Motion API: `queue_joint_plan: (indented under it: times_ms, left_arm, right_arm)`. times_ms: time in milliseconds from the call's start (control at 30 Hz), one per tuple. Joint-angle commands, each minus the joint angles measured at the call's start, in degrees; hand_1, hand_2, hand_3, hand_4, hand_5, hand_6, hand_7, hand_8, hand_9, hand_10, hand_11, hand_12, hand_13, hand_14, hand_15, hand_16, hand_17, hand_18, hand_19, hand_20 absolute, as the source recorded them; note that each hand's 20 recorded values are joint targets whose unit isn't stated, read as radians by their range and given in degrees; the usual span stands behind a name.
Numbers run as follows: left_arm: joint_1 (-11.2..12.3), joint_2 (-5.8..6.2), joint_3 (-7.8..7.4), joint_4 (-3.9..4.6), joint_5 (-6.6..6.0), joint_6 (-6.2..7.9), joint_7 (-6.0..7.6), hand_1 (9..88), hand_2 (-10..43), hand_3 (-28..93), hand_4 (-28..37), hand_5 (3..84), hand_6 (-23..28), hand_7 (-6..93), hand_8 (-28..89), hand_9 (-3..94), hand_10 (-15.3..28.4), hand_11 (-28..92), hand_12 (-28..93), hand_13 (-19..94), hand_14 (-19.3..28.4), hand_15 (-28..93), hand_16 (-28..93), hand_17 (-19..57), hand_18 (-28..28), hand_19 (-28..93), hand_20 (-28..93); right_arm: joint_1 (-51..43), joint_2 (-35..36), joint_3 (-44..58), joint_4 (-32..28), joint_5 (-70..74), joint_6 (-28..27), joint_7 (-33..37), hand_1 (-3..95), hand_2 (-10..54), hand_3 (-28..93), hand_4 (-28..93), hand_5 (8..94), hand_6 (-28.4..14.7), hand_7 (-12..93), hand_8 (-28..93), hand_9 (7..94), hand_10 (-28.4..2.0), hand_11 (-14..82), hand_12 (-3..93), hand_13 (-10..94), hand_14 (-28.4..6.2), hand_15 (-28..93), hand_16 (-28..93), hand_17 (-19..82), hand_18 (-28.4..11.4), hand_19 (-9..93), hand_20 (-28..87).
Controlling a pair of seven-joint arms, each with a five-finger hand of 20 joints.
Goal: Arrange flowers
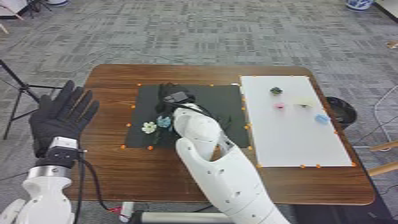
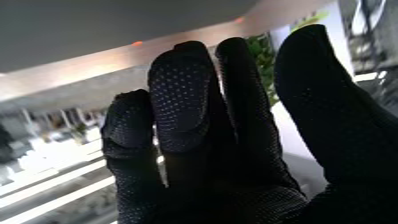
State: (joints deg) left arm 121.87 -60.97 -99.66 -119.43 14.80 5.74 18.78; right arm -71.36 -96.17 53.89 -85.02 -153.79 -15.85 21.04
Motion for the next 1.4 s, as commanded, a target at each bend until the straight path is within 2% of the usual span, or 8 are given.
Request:
queue_joint_plan:
  times_ms: [33, 133, 200, 267, 367, 500, 867, 1400]
  left_arm:
    - [1.4, -1.47, -0.52, -0.54, 0.40, -0.10, -1.25, 27.0, 17.6, 69, -28.3, 42.0, 7.0, 9.5, -10, 34.2, 13.1, 18, 7, 28, 13.4, 22, -5, -6.0, 15.0, 38, 9]
    - [1.5, -1.46, -0.64, -0.48, 0.88, -0.60, -1.34, 27.1, 17.6, 69, -28.3, 42.2, 7.0, 9.3, -10, 34.3, 13.1, 18, 6, 28, 13.2, 21, -5, -6.0, 15.0, 38, 9]
    - [-0.1, -1.05, -0.20, 0.47, 0.85, 0.02, -1.99, 27.1, 17.6, 69, -28.3, 42.3, 7.1, 9.1, -10, 34.3, 13.1, 17, 6, 28, 12.9, 21, -5, -5.9, 14.8, 38, 8]
    - [-1.5, 0.50, 0.19, 1.12, 0.69, 0.64, -2.75, 27.1, 17.6, 69, -28.3, 42.4, 7.1, 9.0, -10, 34.3, 13.1, 17, 6, 28, 12.8, 21, -5, -5.8, 14.8, 38, 8]
    - [-3.0, 2.50, 0.92, 1.56, 1.01, 1.05, -2.01, 27.0, 17.7, 68, -28.3, 42.2, 7.1, 8.7, -10, 34.2, 13.1, 17, 6, 28, 12.8, 20, -5, -5.8, 14.7, 38, 8]
    - [-5.4, 3.54, 1.81, 2.02, 2.59, 1.61, -2.21, 26.8, 17.8, 68, -28.3, 41.9, 7.0, 8.5, -9, 34.1, 13.2, 17, 6, 27, 12.6, 20, -5, -5.7, 14.6, 37, 8]
    - [-8.5, 2.83, 5.21, 2.73, 2.38, 1.87, -2.45, 26.6, 18.0, 68, -28.3, 42.6, 7.2, 8.5, -9, 34.2, 13.2, 17, 6, 25, 11.0, 18, -5, -5.6, 13.5, 37, 8]
    - [-7.1, 2.34, 5.45, 2.26, 2.62, 0.76, -1.42, 26.4, 17.8, 69, -28.3, 42.7, 7.2, 8.5, -9, 34.4, 13.1, 17, 6, 26, 11.5, 19, -5, -6.0, 13.9, 37, 8]
  right_arm:
    - [0.9, 6.0, 3.2, -9.7, 8.5, -0.6, 2.4, 42.3, -9.5, 74, -28, 62.9, -4.2, 15, -11, 61.7, -15.7, 12.1, 15.5, 71, -7.9, 63, 29, 40, -22.7, 86, 37]
    - [0.5, 8.8, 5.5, -13.8, 11.4, -4.2, 4.0, 42.2, -9.5, 74, -28, 61.6, -4.7, 14, -11, 60.4, -16.2, 11.6, 15.3, 70, -8.6, 64, 29, 40, -22.9, 87, 37]
    - [0.7, 10.5, 7.0, -13.7, 12.7, -3.1, 4.8, 42.6, -9.5, 73, -28, 60.3, -5.2, 13, -11, 58.8, -16.8, 10.9, 15.2, 69, -9.2, 65, 29, 39, -23.2, 86, 36]
    - [0.5, 12.9, 7.9, -13.0, 12.7, 1.5, 6.3, 43.0, -9.5, 74, -27, 60.0, -5.4, 12, -10, 58.3, -16.9, 10.6, 15.1, 68, -9.6, 65, 29, 39, -23.4, 86, 36]
    - [-0.2, 15.6, 11.1, -13.1, 14.4, 1.3, 8.6, 44.0, -9.5, 74, -25, 61.0, -5.5, 12, -10, 60.0, -16.8, 11.1, 15.2, 69, -9.4, 65, 28, 39, -23.5, 87, 36]
    - [-4.1, 20.0, 15.4, -16.0, 14.7, 2.1, 11.2, 44.1, -9.5, 73, -24, 61.1, -5.6, 12, -10, 59.8, -16.9, 11.1, 15.1, 69, -9.2, 65, 28, 39, -23.6, 87, 35]
    - [-17.1, 30.5, 28.2, -22.0, 15.2, 0.4, 16.7, 45.7, -9.5, 73, -24, 60.6, -5.7, 11, -10, 56.9, -16.4, 9.0, 13.4, 70, -9.3, 65, 27, 39, -23.1, 87, 34]
    - [-20.9, 34.2, 34.9, -19.5, 14.5, 0.2, 19.9, 44.8, -9.5, 75, -26, 53.9, -7.2, 10, -9, 49.8, -17.1, 7.7, 11.6, 69, -8.9, 64, 27, 39, -22.9, 87, 31]
